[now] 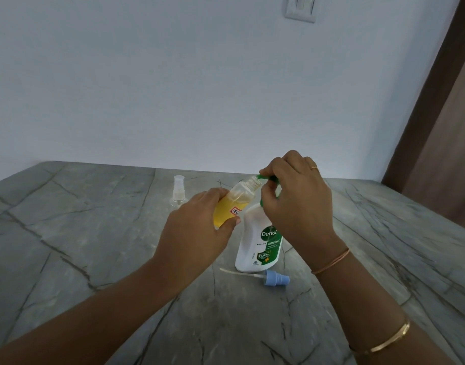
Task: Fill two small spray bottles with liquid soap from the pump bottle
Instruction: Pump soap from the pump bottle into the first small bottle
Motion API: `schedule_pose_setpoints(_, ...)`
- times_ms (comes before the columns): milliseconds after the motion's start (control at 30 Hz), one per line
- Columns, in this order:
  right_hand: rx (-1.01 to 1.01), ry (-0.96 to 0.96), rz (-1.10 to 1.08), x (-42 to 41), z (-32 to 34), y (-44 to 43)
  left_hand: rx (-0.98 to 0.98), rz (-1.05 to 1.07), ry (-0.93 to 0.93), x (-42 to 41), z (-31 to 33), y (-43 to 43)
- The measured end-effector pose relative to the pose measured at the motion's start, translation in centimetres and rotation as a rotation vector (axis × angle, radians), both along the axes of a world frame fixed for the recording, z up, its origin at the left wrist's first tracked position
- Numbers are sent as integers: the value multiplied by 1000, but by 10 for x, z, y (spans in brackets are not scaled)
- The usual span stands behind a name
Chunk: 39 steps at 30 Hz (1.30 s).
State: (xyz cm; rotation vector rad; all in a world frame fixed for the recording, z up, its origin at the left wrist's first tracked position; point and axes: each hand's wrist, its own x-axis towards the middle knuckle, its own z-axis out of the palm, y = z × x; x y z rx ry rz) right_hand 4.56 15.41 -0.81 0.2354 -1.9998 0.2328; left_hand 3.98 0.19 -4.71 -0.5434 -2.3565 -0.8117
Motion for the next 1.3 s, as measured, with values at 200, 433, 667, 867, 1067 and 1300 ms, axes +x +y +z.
schedule_pose_setpoints(200,-18,65,-5,-2,-7,-3,6,0,11,1,2,0)
schedule_pose_setpoints(433,-32,60,-3,-2,-12,-4,-7,2,-16,1,1,0)
schedule_pose_setpoints(667,0,12,-4,-1,-2,-1,-1,7,-12,1,2,0)
schedule_pose_setpoints(867,-38,38,12,-2,-4,-1,9,-2,-7,1,2,0)
schedule_pose_setpoints(1067,-39,83,9,-4,-11,-4,11,-4,-12,1,3,0)
schedule_pose_setpoints(1300,-46,30,21,-1,-5,-2,3,1,-22,1,0,1)
